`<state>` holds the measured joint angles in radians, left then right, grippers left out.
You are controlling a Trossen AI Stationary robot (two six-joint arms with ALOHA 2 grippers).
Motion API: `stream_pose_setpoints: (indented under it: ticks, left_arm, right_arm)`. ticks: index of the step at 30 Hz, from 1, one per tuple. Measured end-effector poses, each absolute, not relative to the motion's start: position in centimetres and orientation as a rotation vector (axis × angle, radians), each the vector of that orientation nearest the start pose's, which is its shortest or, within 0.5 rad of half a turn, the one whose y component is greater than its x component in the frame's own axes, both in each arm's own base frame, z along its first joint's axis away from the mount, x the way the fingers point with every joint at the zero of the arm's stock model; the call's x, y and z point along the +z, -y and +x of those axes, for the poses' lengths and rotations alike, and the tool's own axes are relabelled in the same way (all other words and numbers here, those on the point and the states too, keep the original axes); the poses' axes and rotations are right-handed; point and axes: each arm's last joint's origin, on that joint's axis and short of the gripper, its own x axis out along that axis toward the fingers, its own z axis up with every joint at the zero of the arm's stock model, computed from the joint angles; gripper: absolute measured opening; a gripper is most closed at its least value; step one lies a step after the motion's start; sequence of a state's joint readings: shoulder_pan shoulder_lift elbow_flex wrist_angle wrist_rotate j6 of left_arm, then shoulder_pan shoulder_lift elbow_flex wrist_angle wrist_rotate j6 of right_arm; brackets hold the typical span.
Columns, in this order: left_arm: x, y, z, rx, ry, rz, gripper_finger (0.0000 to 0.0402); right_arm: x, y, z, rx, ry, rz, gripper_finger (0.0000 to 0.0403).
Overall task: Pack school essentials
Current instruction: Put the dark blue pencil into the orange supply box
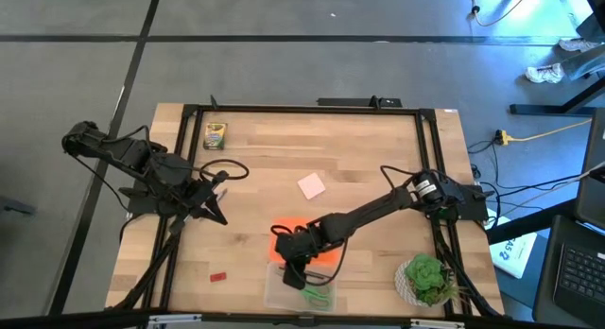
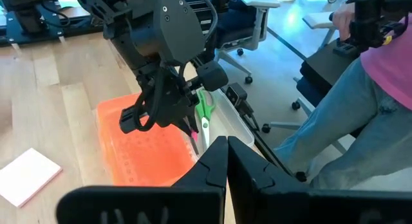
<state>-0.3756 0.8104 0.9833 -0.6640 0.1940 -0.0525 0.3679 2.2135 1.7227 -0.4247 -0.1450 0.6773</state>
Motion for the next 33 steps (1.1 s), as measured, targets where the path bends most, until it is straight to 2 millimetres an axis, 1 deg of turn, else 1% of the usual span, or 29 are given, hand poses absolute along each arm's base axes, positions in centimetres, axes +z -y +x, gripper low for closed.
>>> stream_pose_setpoints:
  ticks: [3,9,16,28,33]
  left_arm:
    - [35.07,6.16,14.11,-0.545,-0.51,-0.005,0.0]
    - [35.08,6.16,14.11,-0.545,-0.51,-0.005,0.0]
    - [35.06,6.16,14.11,-0.545,-0.511,-0.005,0.0]
    - [35.06,6.16,14.11,-0.545,-0.511,-0.005,0.0]
    - [35.06,6.16,14.11,-0.545,-0.511,-0.005,0.0]
  right_arm:
    - [17.22,-17.82,44.63,0.155,-1.039,0.514,0.0039]
    - [17.23,-17.85,44.63,0.157,-1.037,0.514,0.0039]
    - [17.9,-18.1,45.37,0.199,-0.938,0.536,0.0039]
    - [17.96,-18.09,45.46,0.217,-0.923,0.508,0.0039]
    - [17.25,-18.04,45.49,0.202,-0.937,0.474,0.0039]
